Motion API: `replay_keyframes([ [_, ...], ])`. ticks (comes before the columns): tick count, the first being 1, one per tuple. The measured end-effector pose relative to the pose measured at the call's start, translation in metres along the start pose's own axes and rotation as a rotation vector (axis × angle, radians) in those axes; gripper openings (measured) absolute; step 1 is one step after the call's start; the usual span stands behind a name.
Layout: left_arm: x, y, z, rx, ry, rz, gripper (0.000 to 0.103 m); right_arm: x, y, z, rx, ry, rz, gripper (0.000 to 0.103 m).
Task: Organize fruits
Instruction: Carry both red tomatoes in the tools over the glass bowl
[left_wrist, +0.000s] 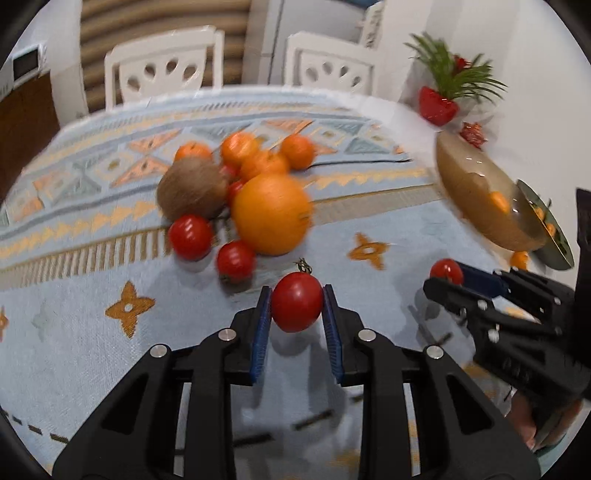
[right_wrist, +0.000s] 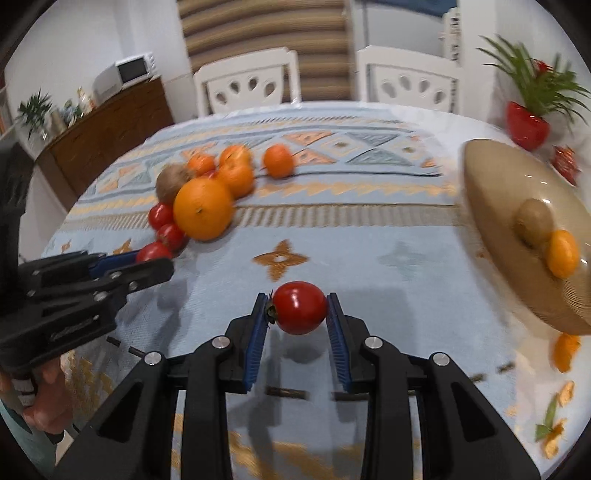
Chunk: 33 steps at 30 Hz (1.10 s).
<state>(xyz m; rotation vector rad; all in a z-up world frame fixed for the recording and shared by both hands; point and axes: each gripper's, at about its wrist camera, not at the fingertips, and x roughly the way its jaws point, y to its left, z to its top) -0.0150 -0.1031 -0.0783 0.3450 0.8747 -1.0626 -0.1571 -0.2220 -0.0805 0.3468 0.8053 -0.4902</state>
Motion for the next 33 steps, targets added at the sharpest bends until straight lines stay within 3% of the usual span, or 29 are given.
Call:
replay_keyframes([
  [8,-0.015,-0.076,0.030,0.134,-0.064,-0.050,0.026,-0.055,-0.050,0.003,0.076,-0.106,-0.076,0.031],
  [16,-0.010,-0.153,0.066,0.241,-0.105,-0.157,0.026,-0.097,-0.108,0.009,0.180,-0.181,-0.190,0.031],
  [22,0.003,-0.193,0.088,0.283,-0.117,-0.215,0.026,-0.096,-0.147,0.012,0.276,-0.155,-0.271,0.031],
  [33,0.048,-0.226,0.099,0.328,-0.079,-0.230,0.026,-0.074,-0.193,0.004,0.398,-0.081,-0.281,0.031],
])
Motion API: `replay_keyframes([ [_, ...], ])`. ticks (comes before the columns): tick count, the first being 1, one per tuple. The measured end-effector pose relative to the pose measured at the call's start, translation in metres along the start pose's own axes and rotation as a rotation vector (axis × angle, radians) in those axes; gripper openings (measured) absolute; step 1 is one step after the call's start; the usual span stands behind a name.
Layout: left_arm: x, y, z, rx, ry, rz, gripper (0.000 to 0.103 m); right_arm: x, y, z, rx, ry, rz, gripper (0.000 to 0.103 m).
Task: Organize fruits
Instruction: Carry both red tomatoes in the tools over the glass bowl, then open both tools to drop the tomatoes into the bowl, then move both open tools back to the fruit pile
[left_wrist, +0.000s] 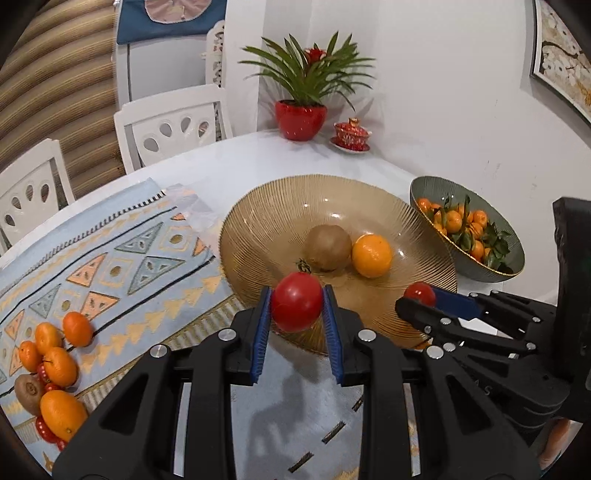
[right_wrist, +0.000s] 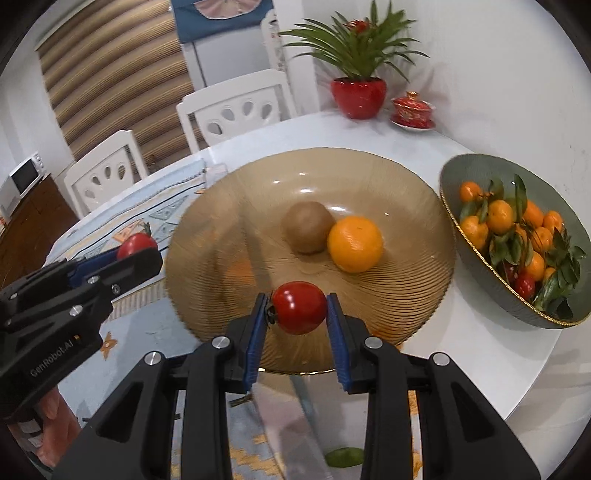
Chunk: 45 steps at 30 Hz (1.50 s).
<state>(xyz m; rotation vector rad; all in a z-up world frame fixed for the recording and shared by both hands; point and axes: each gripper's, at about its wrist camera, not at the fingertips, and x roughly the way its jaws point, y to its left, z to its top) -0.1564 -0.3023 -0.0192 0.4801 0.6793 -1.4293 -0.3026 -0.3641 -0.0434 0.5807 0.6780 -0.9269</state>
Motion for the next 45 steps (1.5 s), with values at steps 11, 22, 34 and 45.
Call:
replay_keyframes([
  [11,0.022,-0.007,0.002,0.002,0.020,-0.019,0.050,0.013,-0.004,0.001,0.013,0.027,-0.053,0.034],
  [22,-0.003,0.019,-0.012,-0.041,-0.004,0.006,0.060,0.010,0.009,-0.002,0.004,0.038,-0.033,0.035],
  [34,-0.089,0.089,-0.049,-0.146,-0.085,0.081,0.073,-0.010,0.091,-0.006,-0.133,0.015,0.054,0.035],
  [45,-0.176,0.218,-0.096,-0.346,-0.153,0.304,0.078,-0.001,0.205,-0.017,-0.289,0.025,0.224,0.053],
])
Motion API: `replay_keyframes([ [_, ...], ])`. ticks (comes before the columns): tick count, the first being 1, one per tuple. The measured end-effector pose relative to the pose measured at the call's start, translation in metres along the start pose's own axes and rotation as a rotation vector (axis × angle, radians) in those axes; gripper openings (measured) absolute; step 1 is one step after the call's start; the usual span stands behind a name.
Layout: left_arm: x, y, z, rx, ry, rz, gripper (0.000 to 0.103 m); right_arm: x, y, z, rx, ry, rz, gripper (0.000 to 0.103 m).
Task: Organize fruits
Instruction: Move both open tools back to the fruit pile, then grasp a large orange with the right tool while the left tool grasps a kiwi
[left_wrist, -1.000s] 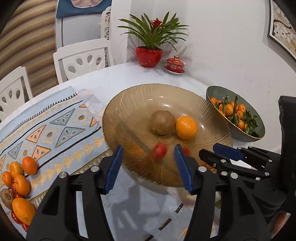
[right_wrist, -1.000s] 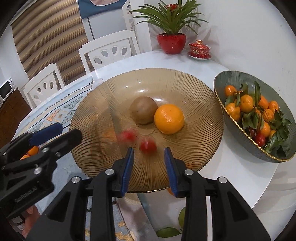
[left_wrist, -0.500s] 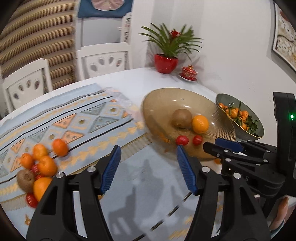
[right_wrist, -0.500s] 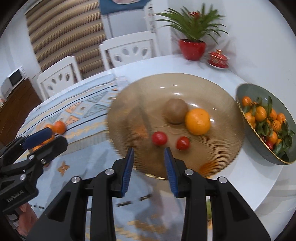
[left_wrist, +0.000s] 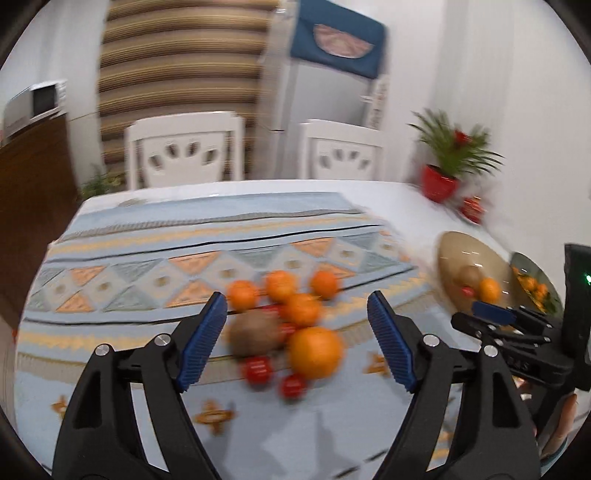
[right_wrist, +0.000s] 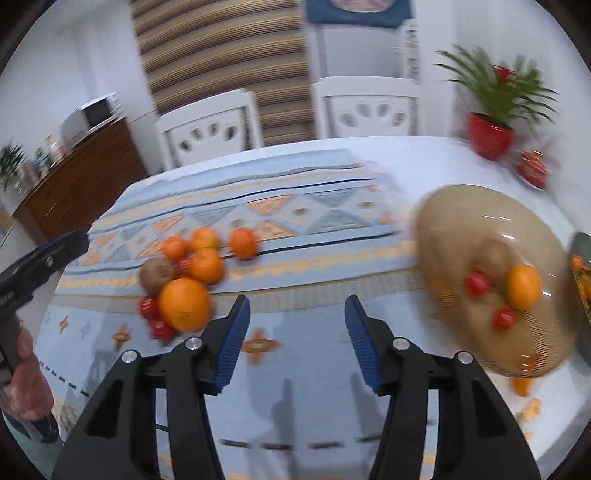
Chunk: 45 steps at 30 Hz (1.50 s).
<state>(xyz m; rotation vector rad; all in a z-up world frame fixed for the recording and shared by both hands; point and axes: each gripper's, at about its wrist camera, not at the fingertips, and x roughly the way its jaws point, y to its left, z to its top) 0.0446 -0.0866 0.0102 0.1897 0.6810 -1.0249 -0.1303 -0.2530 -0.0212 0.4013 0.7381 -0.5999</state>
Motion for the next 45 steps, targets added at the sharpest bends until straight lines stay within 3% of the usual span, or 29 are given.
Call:
replay_keyframes([
  [4,0.008,0.038,-0.015,-0.057,0.015,-0.005,0.077,0.032,0.046,-0.009,-0.062,0.054,0.105,0.053],
  [9,0.040,0.061,-0.038,-0.095,0.068,-0.050,0.076,0.066,0.090,-0.023,-0.131,0.083,0.132,0.053],
  [13,0.066,0.064,-0.047,-0.110,0.163,-0.053,0.076,0.084,0.097,-0.026,-0.122,0.100,0.142,0.054],
  [17,0.081,0.070,-0.038,-0.181,0.265,-0.111,0.087,0.099,0.099,-0.023,-0.089,0.097,0.132,0.062],
  [19,0.092,0.073,-0.034,-0.206,0.303,-0.131,0.087,0.105,0.098,-0.022,-0.075,0.103,0.131,0.066],
  [25,0.115,0.076,-0.035,-0.264,0.291,-0.186,0.087,0.109,0.099,-0.021,-0.082,0.105,0.130,0.073],
  [31,0.127,0.067,-0.040,-0.248,0.290,-0.168,0.086,0.112,0.093,-0.020,-0.049,0.117,0.163,0.072],
  [34,0.130,0.067,-0.040,-0.249,0.279,-0.163,0.077,0.113,0.089,-0.019,-0.031,0.122,0.174,0.071],
  [36,0.130,0.066,-0.040,-0.259,0.275,-0.212,0.062,0.113,0.089,-0.019,-0.029,0.122,0.182,0.059],
  [37,0.129,0.065,-0.039,-0.259,0.273,-0.213,0.063,0.113,0.090,-0.019,-0.036,0.120,0.185,0.059],
  [45,0.111,0.045,-0.040,-0.121,0.191,-0.089,0.062,0.099,0.092,-0.023,-0.053,0.067,0.159,0.057],
])
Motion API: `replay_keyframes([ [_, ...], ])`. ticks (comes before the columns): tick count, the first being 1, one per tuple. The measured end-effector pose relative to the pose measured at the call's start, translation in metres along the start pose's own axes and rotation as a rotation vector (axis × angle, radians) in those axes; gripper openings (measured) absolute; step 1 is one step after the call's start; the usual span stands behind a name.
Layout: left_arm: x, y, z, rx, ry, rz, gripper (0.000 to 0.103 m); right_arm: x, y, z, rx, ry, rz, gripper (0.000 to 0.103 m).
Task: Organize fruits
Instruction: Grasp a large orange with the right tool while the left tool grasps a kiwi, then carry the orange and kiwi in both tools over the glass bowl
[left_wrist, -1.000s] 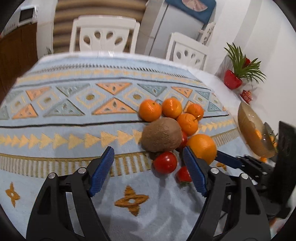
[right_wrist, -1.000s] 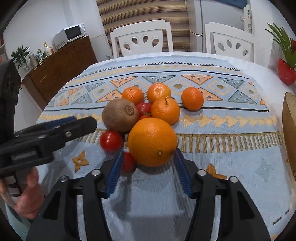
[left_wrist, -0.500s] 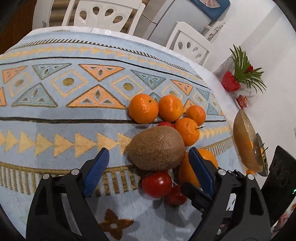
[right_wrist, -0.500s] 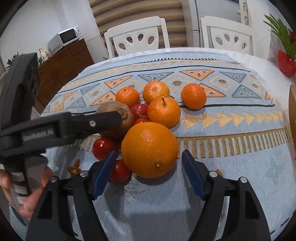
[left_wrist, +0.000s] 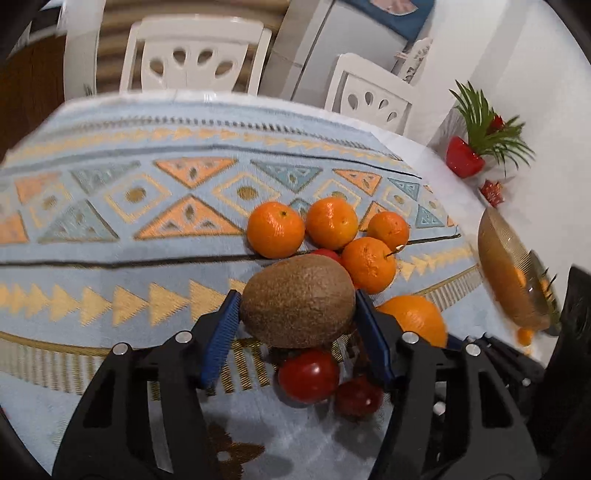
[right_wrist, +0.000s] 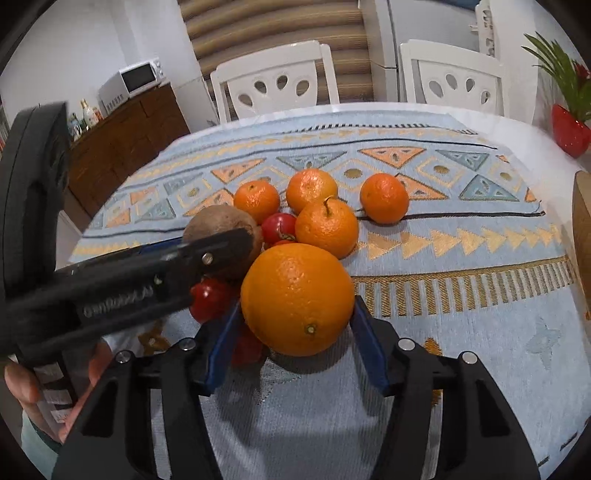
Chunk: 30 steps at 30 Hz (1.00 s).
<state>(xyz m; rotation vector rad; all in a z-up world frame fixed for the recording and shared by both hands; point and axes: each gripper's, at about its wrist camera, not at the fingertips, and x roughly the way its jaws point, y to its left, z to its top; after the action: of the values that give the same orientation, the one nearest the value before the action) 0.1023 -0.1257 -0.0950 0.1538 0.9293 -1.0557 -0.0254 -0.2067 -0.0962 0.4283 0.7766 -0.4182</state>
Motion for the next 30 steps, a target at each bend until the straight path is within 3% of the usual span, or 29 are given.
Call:
replay_keyframes([
  [7,-0.052,-0.032,0.003,0.063,-0.084,-0.027,0.062,-0.030,-0.019,-0.004,0.048,-0.034,-0.002,0.057],
  [11,-0.075,-0.073,0.006,0.137,-0.126,-0.033,0.062,-0.067,-0.040,-0.003,0.080,-0.101,-0.012,0.057],
  [15,-0.081,-0.124,0.011,0.199,-0.137,-0.093,0.062,-0.116,-0.080,0.002,0.143,-0.187,-0.073,0.057],
  [21,-0.069,-0.200,0.017,0.278,-0.129,-0.189,0.062,-0.173,-0.148,0.001,0.233,-0.248,-0.206,0.057],
  [25,-0.042,-0.246,0.019,0.326,-0.079,-0.241,0.062,-0.183,-0.201,-0.003,0.272,-0.173,-0.436,0.058],
  [30,0.001,-0.292,0.011,0.386,-0.005,-0.250,0.062,-0.180,-0.272,-0.018,0.434,-0.113,-0.391,0.058],
])
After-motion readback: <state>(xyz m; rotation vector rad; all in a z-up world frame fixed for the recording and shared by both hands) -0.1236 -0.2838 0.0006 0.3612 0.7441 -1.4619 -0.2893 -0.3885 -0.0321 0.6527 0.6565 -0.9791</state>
